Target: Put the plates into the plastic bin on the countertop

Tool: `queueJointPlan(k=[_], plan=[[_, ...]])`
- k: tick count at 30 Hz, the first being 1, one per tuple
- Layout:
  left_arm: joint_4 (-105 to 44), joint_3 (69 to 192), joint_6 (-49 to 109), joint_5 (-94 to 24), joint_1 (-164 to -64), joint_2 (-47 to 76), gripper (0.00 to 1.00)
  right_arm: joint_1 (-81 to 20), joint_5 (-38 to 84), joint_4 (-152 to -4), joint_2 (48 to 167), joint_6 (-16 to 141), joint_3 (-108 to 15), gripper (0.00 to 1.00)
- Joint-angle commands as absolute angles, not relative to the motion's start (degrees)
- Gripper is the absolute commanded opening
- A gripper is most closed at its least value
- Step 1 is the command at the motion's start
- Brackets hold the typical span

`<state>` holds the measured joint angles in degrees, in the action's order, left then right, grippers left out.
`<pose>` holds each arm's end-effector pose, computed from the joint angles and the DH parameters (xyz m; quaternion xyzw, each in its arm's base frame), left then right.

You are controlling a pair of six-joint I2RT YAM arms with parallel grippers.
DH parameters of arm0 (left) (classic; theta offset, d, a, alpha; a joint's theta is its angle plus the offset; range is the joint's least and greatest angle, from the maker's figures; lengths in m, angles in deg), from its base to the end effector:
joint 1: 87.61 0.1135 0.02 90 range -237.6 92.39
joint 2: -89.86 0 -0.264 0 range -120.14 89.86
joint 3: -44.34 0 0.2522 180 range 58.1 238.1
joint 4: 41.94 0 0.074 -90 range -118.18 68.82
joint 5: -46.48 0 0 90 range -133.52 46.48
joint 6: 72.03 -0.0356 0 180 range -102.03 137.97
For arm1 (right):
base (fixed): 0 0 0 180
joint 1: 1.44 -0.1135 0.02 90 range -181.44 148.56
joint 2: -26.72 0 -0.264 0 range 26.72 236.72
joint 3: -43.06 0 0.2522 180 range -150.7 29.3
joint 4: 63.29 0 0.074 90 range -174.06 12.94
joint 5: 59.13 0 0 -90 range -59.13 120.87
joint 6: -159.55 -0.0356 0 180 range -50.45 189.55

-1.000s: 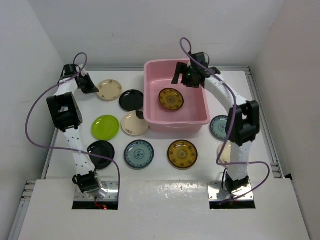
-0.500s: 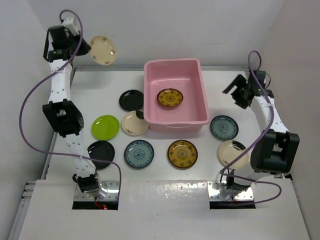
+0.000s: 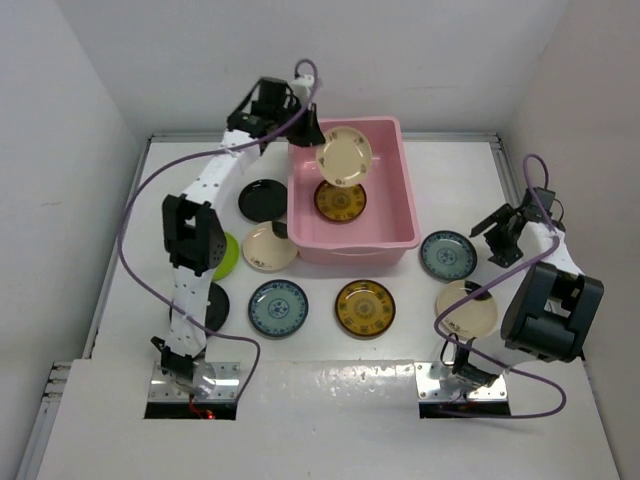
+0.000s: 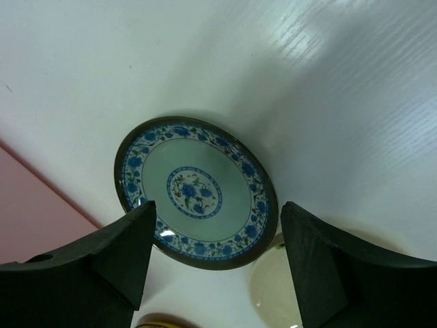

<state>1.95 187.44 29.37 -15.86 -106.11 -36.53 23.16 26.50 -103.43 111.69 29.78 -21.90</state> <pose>0.4803 -0.1781 0.3503 0.1757 0.8194 -0.3277 0.4363 0.2633 -0.1176 0.1952 0.5060 0.8224 0.0705 0.2503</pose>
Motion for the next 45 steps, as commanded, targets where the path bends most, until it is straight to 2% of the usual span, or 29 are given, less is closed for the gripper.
queueJointPlan(k=[1, 12, 13, 14, 16, 19, 21, 26, 29, 30, 31, 32, 35, 38, 45], plan=[[1.3, 187.3, 28.8, -17.5, -106.6, -39.1, 0.00, 23.7, 23.1, -101.8, 113.5, 35.7, -20.5, 0.71], [0.7, 183.6, 26.2, -19.3, -109.2, -43.9, 0.00, 26.2, 17.7, -96.3, 117.6, 36.8, -16.8, 0.67], [0.7, 183.6, 25.7, -19.3, -109.2, -44.4, 0.04, 26.3, 17.5, -95.2, 117.9, 36.8, -16.5, 0.67], [0.7, 183.6, 25.7, -19.3, -109.2, -45.4, 0.17, 26.2, 17.2, -94.9, 119.0, 36.8, -16.5, 0.65], [0.7, 183.6, 25.0, -20.0, -110.4, -46.0, 0.27, 26.3, 16.5, -93.8, 119.8, 36.8, -16.5, 0.60], [0.7, 184.2, 23.6, -21.7, -111.5, -46.6, 0.39, 26.3, 14.3, -91.6, 121.1, 36.9, -16.1, 0.57], [0.2, 185.4, 23.0, -23.0, -111.5, -47.2, 0.49, 26.2, 13.8, -90.9, 121.8, 36.9, -15.8, 0.52], [-0.3, 189.4, 21.9, -25.1, -111.5, -47.2, 0.59, 26.5, 14.1, -89.4, 123.4, 37.8, -15.1, 0.36], [-1.0, 190.7, 21.3, -26.9, -111.5, -45.2, 0.62, 27.0, 14.4, -88.7, 123.9, 37.5, -14.7, 0.20], [-1.6, 190.7, 20.8, -27.7, -111.5, -43.7, 0.63, 27.0, 15.0, -88.5, 123.6, 37.6, -14.9, 0.09], [-2.5, 190.7, 20.8, -28.4, -111.5, -42.8, 0.65, 27.2, 15.7, -88.5, 123.0, 37.6, -14.9, 0.03], [-2.5, 190.7, 20.8, -28.4, -111.5, -42.0, 0.65, 27.1, 15.9, -88.3, 122.4, 37.5, -15.2, 0.00], [-3.1, 192.0, 20.8, -28.4, -109.4, -39.4, 0.66, 27.2, 17.5, -87.5, 120.0, 35.0, -16.0, 0.00], [-1.9, 192.0, 21.4, -28.4, -106.4, -36.9, 0.68, 25.9, 22.2, -86.4, 114.7, 30.0, -16.3, 0.00], [3.0, 187.2, 18.6, -32.6, -97.9, -32.6, 0.68, 11.2, 56.8, -87.8, 99.2, 21.0, -18.2, 0.00]])
